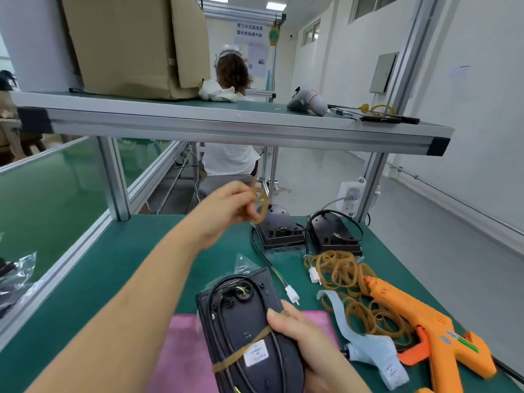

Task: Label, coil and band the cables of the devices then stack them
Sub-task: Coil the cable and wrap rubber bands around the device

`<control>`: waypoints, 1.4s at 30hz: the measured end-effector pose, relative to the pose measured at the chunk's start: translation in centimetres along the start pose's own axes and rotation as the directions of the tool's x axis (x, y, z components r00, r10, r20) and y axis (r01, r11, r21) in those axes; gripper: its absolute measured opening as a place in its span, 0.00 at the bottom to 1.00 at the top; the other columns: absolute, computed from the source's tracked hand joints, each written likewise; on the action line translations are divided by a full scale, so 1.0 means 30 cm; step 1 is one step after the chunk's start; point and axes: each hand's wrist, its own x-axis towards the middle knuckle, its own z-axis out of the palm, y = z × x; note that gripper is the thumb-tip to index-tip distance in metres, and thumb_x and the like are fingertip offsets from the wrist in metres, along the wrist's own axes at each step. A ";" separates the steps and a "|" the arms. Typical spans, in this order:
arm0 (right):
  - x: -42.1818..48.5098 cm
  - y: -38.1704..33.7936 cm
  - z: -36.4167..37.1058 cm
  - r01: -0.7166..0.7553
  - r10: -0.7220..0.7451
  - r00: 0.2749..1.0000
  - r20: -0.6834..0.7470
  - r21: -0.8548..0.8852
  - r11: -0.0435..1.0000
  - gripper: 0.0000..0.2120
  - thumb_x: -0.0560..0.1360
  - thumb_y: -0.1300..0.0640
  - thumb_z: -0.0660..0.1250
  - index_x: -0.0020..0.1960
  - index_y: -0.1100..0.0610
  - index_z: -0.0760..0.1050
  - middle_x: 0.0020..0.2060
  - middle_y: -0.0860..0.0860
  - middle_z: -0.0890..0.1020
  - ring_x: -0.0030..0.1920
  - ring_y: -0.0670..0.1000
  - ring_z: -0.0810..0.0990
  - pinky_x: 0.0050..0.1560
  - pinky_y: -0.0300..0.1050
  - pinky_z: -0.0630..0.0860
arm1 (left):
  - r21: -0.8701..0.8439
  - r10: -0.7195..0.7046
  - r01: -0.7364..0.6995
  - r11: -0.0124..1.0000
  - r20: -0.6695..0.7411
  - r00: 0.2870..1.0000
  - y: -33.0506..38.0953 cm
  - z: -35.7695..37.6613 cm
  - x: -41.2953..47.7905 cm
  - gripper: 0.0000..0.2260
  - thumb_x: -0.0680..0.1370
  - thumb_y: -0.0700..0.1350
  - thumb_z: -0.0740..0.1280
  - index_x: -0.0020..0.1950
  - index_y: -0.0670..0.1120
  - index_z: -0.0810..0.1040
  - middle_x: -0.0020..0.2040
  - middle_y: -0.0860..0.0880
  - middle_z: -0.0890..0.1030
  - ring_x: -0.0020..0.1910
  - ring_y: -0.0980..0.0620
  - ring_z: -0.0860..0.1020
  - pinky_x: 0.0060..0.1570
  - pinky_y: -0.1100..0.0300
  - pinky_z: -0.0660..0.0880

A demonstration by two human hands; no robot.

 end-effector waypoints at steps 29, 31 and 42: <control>-0.045 -0.083 0.059 0.216 -0.182 0.930 0.320 -0.072 0.974 0.35 0.67 0.60 0.70 0.72 0.48 0.63 0.62 0.61 0.79 0.61 0.64 0.77 0.65 0.59 0.71 | -0.049 -0.282 0.388 0.920 0.602 0.747 -0.156 -0.067 -0.226 0.05 0.80 0.44 0.62 0.48 0.44 0.73 0.50 0.38 0.80 0.50 0.47 0.78 0.55 0.53 0.72; -0.048 -0.083 0.055 0.213 -0.192 0.931 0.310 -0.034 0.976 0.33 0.68 0.61 0.68 0.72 0.50 0.65 0.64 0.60 0.77 0.64 0.64 0.75 0.68 0.63 0.67 | 0.000 -0.293 0.365 0.931 0.598 0.746 -0.146 -0.060 -0.221 0.04 0.80 0.44 0.62 0.48 0.45 0.75 0.51 0.40 0.80 0.50 0.47 0.77 0.56 0.53 0.72; -0.076 -0.045 0.028 0.162 -0.207 0.955 0.210 0.213 0.963 0.29 0.62 0.56 0.75 0.61 0.61 0.74 0.54 0.68 0.77 0.55 0.65 0.74 0.62 0.65 0.65 | -0.118 -0.383 0.452 0.884 0.371 0.846 -0.172 -0.072 -0.234 0.04 0.71 0.39 0.69 0.40 0.43 0.74 0.36 0.46 0.73 0.35 0.50 0.69 0.36 0.57 0.67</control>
